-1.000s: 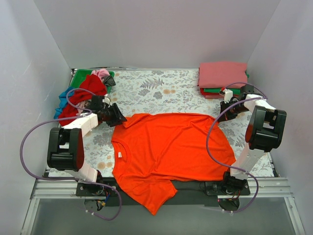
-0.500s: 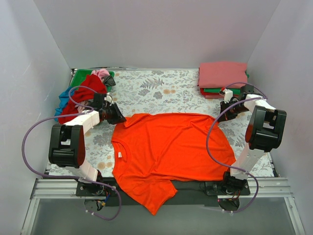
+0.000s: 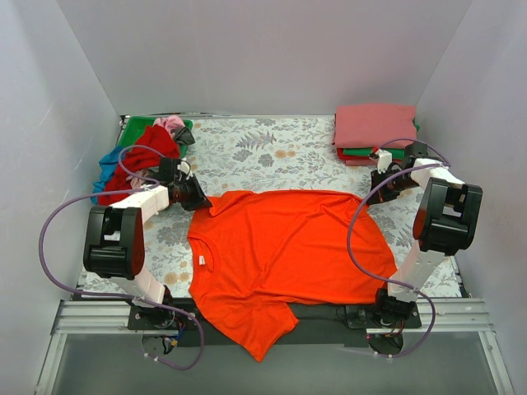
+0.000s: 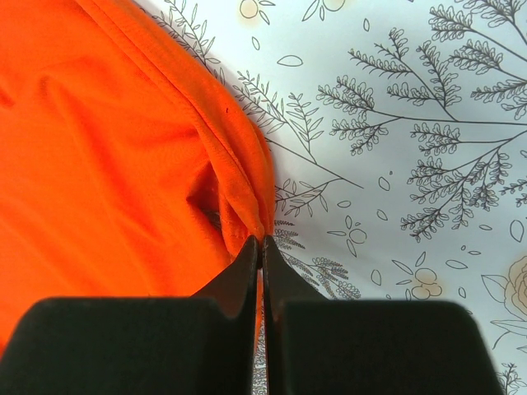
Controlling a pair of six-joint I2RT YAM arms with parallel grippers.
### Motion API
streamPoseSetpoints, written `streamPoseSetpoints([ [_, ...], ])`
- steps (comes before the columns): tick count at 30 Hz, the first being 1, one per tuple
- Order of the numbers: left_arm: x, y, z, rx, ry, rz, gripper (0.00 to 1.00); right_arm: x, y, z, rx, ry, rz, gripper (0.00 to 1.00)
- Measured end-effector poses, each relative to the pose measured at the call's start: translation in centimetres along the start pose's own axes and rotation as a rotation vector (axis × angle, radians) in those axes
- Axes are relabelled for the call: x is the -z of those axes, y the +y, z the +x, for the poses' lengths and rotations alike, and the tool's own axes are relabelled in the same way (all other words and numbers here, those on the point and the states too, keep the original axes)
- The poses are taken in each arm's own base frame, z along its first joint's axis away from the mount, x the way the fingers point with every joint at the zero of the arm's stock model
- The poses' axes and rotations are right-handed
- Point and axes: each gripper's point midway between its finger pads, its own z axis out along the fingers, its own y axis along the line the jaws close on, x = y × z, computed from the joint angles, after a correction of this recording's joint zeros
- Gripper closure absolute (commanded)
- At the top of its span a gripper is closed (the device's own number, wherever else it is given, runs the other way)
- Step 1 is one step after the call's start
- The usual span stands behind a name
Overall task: Fold and stack the t-shirts
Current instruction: Flatten the tshirt out
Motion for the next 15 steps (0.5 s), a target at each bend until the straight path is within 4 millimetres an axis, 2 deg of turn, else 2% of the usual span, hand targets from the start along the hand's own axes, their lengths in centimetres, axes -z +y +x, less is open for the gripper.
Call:
streamPoseSetpoints([
  [7,0.1,0.0,-0.1,-0.016,-0.001,-0.001,1.00,0.3,0.1,-0.3,0.007,-0.009,0.006,0.99],
  [15,1.4,-1.3,-1.6,-0.049,-0.054,0.026,1.00,0.9,0.2,-0.7,0.019,-0.022,0.015,0.99],
])
